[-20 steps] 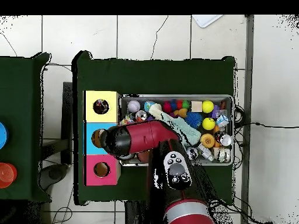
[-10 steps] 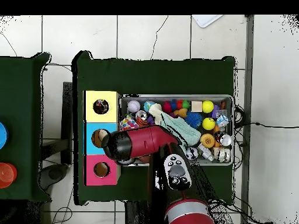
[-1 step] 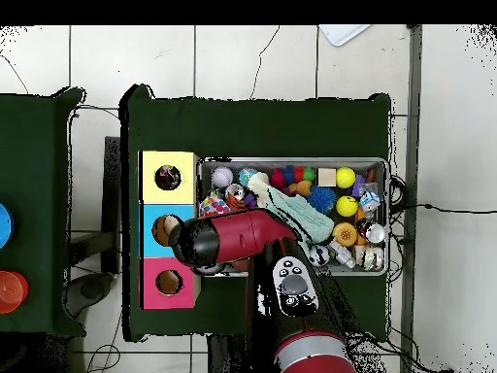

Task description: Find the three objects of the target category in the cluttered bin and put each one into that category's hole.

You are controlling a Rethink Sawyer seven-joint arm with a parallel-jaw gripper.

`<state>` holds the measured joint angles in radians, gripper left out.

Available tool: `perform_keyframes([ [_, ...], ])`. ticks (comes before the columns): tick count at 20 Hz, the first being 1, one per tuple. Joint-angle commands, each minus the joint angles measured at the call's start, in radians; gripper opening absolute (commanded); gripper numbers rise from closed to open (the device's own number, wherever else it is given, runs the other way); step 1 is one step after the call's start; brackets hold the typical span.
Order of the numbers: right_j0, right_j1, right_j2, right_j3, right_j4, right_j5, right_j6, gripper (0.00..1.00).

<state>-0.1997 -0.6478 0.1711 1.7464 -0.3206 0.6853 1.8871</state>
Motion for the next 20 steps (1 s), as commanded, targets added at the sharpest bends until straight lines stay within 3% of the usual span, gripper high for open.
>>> perform_keyframes([
  [1, -0.006, 0.024, 0.034, -0.006, -0.003, -0.032, 0.049, 1.00],
  [8, 0.003, 0.081, 0.021, -0.122, -0.057, -0.040, 0.013, 1.00],
  [12, 0.002, 0.162, 0.020, -0.205, -0.074, -0.065, 0.003, 1.00],
  [16, 0.012, 0.215, 0.002, -0.215, -0.099, -0.153, 0.038, 1.00],
  [20, 0.016, 0.249, -0.002, -0.229, -0.108, -0.170, 0.041, 1.00],
])
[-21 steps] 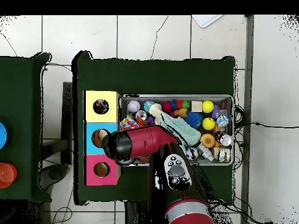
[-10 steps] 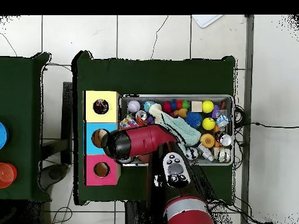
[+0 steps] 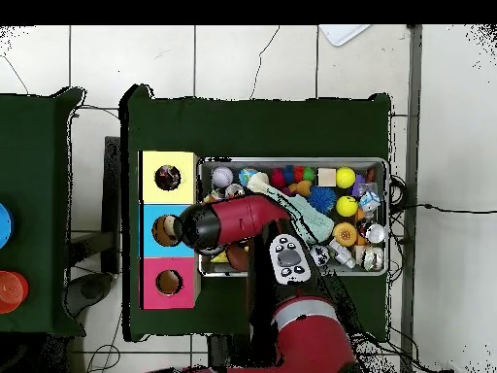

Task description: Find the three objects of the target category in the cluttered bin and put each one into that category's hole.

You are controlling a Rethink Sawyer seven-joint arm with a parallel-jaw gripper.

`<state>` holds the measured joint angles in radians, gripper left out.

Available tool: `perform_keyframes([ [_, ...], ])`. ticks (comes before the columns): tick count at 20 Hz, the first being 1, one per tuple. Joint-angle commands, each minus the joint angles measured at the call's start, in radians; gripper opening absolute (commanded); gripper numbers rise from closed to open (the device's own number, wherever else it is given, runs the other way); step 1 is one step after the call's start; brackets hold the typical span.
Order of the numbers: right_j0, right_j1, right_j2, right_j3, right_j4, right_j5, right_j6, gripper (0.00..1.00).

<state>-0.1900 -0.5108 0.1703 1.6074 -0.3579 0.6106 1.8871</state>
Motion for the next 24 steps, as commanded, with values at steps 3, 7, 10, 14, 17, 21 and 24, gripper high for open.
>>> perform_keyframes([
  [3, 0.016, 0.122, -0.017, -0.097, -0.074, -0.121, 0.053, 0.00],
  [7, 0.022, 0.123, -0.022, -0.115, -0.063, -0.107, 0.051, 0.00],
  [10, 0.024, 0.105, -0.022, -0.111, -0.049, -0.073, 0.042, 0.00],
  [14, 0.037, -0.026, -0.028, -0.042, -0.007, 0.052, 0.033, 0.00],
  [17, 0.058, -0.141, -0.037, -0.001, 0.022, 0.166, 0.024, 0.00],
  [21, 0.080, -0.253, -0.044, 0.009, 0.048, 0.327, 0.005, 0.00],
  [24, 0.090, -0.310, -0.046, -0.008, 0.058, 0.440, -0.008, 0.00],
])
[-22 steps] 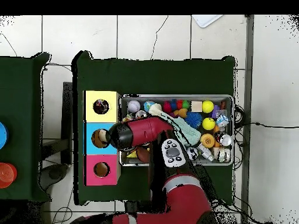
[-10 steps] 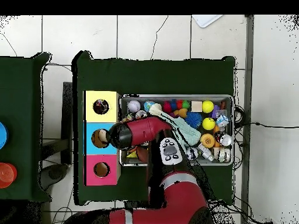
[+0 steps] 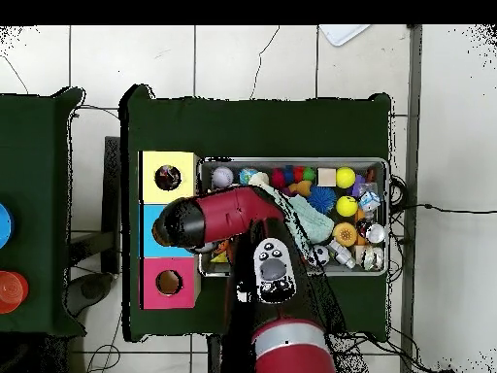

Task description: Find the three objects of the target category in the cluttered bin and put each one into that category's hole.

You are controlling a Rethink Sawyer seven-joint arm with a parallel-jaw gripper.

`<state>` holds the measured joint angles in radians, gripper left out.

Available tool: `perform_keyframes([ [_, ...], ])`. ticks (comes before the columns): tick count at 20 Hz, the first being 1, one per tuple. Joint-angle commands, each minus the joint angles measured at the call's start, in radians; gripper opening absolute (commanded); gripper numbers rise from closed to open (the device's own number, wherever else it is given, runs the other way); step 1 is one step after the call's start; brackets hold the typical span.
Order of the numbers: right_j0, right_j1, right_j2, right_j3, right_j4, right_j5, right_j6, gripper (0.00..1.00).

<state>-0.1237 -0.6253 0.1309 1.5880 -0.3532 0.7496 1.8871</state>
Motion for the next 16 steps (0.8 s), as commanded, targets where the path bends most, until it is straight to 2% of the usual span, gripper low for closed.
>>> perform_keyframes([
  [1, 0.025, -0.206, -0.005, 0.002, 0.053, 0.327, -0.008, 0.00],
  [6, 0.023, -0.207, 0.026, -0.060, 0.057, 0.397, 0.005, 0.00],
  [10, 0.022, -0.157, 0.066, -0.133, 0.083, 0.376, 0.030, 0.00],
  [16, 0.066, -0.034, 0.089, -0.338, 0.120, 0.400, 0.094, 0.00],
])
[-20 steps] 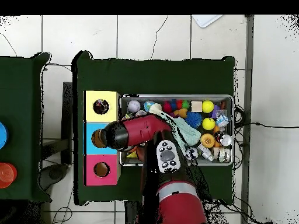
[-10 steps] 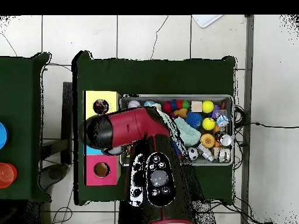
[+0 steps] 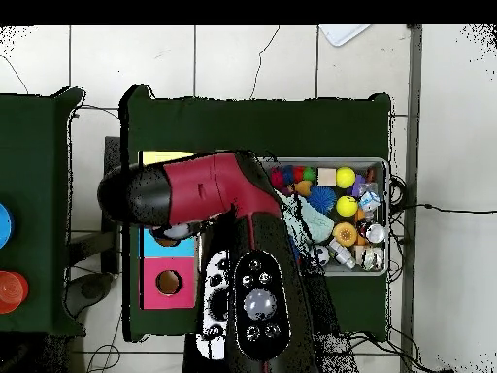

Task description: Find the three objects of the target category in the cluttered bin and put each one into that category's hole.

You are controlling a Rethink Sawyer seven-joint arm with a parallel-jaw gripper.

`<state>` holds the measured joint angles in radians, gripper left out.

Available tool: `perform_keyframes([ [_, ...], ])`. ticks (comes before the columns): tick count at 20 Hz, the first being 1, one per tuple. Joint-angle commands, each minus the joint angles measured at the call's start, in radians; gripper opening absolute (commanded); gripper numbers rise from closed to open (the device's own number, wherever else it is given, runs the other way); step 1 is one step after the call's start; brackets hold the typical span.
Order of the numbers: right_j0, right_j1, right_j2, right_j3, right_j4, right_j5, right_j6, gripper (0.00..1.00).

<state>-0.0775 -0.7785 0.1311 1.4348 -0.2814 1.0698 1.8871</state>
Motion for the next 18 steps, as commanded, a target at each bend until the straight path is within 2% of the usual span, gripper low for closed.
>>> perform_keyframes([
  [1, 0.028, 0.136, 0.087, -0.212, 0.054, 0.085, 0.106, 0.00],
  [4, 0.051, 0.175, 0.077, -0.277, 0.072, 0.099, 0.134, 0.00],
  [8, 0.076, 0.211, 0.056, -0.319, 0.087, 0.090, 0.160, 0.00],
  [12, 0.091, 0.252, 0.039, -0.316, 0.110, 0.032, 0.179, 0.00],
  [15, 0.108, 0.307, 0.017, -0.324, 0.090, -0.016, 0.182, 0.00],
  [18, 0.115, 0.365, -0.003, -0.317, 0.066, -0.115, 0.194, 0.00],
])
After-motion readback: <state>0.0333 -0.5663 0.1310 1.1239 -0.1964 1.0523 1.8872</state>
